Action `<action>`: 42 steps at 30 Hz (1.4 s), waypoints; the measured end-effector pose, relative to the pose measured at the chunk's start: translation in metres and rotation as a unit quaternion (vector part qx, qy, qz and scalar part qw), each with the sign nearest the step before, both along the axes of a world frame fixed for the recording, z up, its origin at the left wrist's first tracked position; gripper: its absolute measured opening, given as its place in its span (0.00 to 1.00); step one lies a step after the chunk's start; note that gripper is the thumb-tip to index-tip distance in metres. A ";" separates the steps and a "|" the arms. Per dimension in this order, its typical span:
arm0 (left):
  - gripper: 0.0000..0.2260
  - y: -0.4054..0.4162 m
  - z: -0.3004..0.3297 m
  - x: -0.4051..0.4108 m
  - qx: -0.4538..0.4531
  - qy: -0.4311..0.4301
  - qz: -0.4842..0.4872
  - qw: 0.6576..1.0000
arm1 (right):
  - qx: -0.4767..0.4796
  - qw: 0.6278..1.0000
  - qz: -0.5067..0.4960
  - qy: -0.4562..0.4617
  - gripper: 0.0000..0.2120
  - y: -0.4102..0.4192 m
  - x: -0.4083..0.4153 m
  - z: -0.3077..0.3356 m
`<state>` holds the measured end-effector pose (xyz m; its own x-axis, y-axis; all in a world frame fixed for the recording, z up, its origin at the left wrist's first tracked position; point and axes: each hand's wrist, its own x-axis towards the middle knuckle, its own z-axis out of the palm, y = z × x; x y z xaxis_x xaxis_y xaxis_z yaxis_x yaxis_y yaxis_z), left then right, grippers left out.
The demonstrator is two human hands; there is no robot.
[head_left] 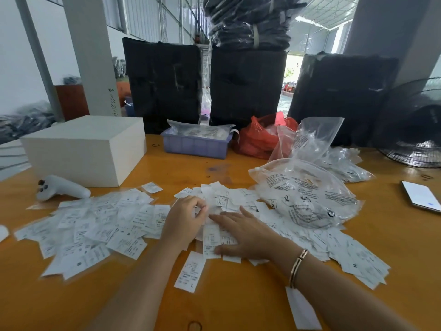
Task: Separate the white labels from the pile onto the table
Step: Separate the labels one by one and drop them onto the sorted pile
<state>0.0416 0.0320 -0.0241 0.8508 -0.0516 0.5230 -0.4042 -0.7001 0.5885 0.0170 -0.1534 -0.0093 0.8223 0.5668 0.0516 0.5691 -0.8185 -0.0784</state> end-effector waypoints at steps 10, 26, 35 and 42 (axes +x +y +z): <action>0.11 -0.003 0.007 -0.001 -0.129 -0.006 -0.024 0.991 | 0.169 0.979 -0.051 -0.100 0.14 -0.005 0.013 0.011; 0.08 -0.004 0.003 0.003 -0.160 0.015 0.005 0.987 | 0.078 0.993 -0.035 -0.076 0.22 -0.002 0.009 -0.008; 0.07 -0.005 0.005 0.001 -0.216 0.036 0.003 0.976 | 0.195 0.973 -0.008 -0.122 0.20 0.004 -0.002 -0.004; 0.06 -0.005 0.008 0.000 -0.220 0.045 0.011 0.974 | 0.118 0.993 0.012 -0.001 0.17 0.022 -0.001 -0.002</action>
